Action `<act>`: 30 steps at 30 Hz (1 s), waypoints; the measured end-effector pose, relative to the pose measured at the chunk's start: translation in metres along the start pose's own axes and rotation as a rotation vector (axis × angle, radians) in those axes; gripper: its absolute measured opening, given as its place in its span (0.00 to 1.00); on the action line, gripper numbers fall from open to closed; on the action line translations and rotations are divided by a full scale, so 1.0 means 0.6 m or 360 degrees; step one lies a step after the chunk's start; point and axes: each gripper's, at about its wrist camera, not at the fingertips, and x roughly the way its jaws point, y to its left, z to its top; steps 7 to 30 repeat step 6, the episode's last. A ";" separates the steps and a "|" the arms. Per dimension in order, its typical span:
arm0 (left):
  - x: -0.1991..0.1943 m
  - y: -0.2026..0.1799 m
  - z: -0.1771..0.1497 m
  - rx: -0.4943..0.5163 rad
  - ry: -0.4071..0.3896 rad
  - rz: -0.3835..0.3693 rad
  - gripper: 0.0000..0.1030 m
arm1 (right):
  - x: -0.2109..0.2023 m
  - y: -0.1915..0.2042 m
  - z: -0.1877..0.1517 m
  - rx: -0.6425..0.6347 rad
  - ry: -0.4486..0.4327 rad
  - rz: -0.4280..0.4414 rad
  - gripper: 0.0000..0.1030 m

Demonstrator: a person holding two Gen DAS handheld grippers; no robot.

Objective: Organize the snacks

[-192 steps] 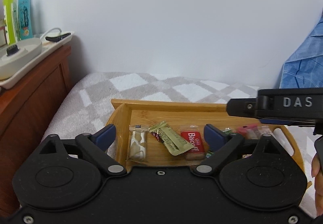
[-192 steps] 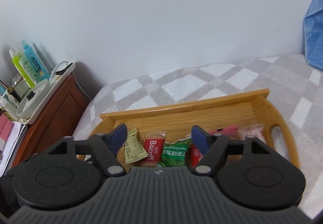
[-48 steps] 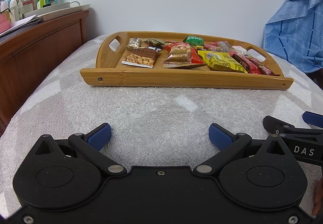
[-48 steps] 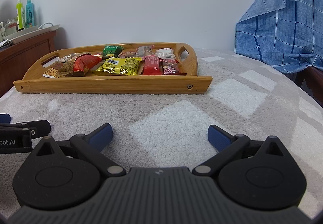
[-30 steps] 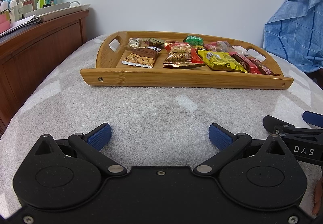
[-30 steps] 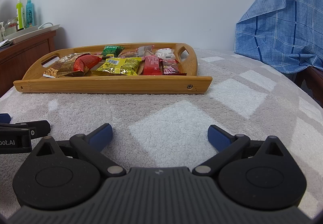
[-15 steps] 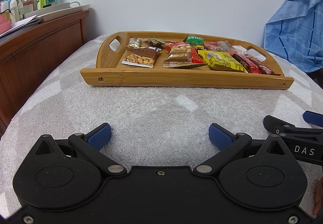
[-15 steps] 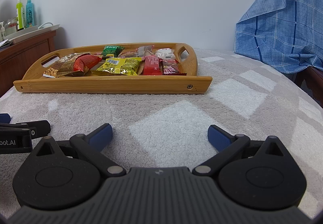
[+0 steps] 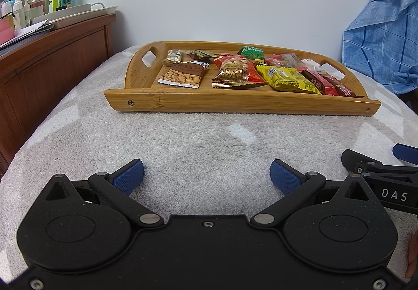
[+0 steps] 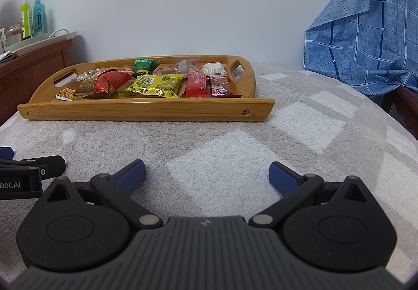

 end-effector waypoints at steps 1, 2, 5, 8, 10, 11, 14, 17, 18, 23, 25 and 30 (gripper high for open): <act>0.000 0.000 -0.001 0.0000 -0.0002 0.0001 1.00 | 0.000 0.000 0.000 0.0000 0.0000 0.0000 1.00; -0.001 0.000 -0.001 0.0000 -0.0005 0.0002 1.00 | 0.000 0.000 0.000 0.0000 0.0000 0.0000 1.00; -0.002 0.000 -0.002 -0.0003 -0.0015 0.0005 1.00 | 0.000 0.001 0.000 -0.0004 0.0000 -0.0004 1.00; -0.003 0.000 -0.002 -0.0002 -0.0017 0.0006 1.00 | 0.000 0.001 0.000 -0.0007 0.0000 -0.0007 1.00; -0.003 0.000 -0.002 -0.0002 -0.0017 0.0006 1.00 | 0.000 0.001 0.000 -0.0007 0.0000 -0.0007 1.00; -0.003 0.000 -0.002 -0.0002 -0.0017 0.0006 1.00 | 0.000 0.001 0.000 -0.0007 0.0000 -0.0007 1.00; -0.003 0.000 -0.002 -0.0002 -0.0017 0.0006 1.00 | 0.000 0.001 0.000 -0.0007 0.0000 -0.0007 1.00; -0.003 0.000 -0.002 -0.0002 -0.0017 0.0006 1.00 | 0.000 0.001 0.000 -0.0007 0.0000 -0.0007 1.00; -0.003 0.000 -0.002 -0.0002 -0.0017 0.0006 1.00 | 0.000 0.001 0.000 -0.0007 0.0000 -0.0007 1.00; -0.003 0.000 -0.002 -0.0002 -0.0017 0.0006 1.00 | 0.000 0.001 0.000 -0.0007 0.0000 -0.0007 1.00; -0.003 0.000 -0.002 -0.0002 -0.0017 0.0006 1.00 | 0.000 0.001 0.000 -0.0007 0.0000 -0.0007 1.00; -0.003 0.000 -0.002 -0.0002 -0.0017 0.0006 1.00 | 0.000 0.001 0.000 -0.0007 0.0000 -0.0007 1.00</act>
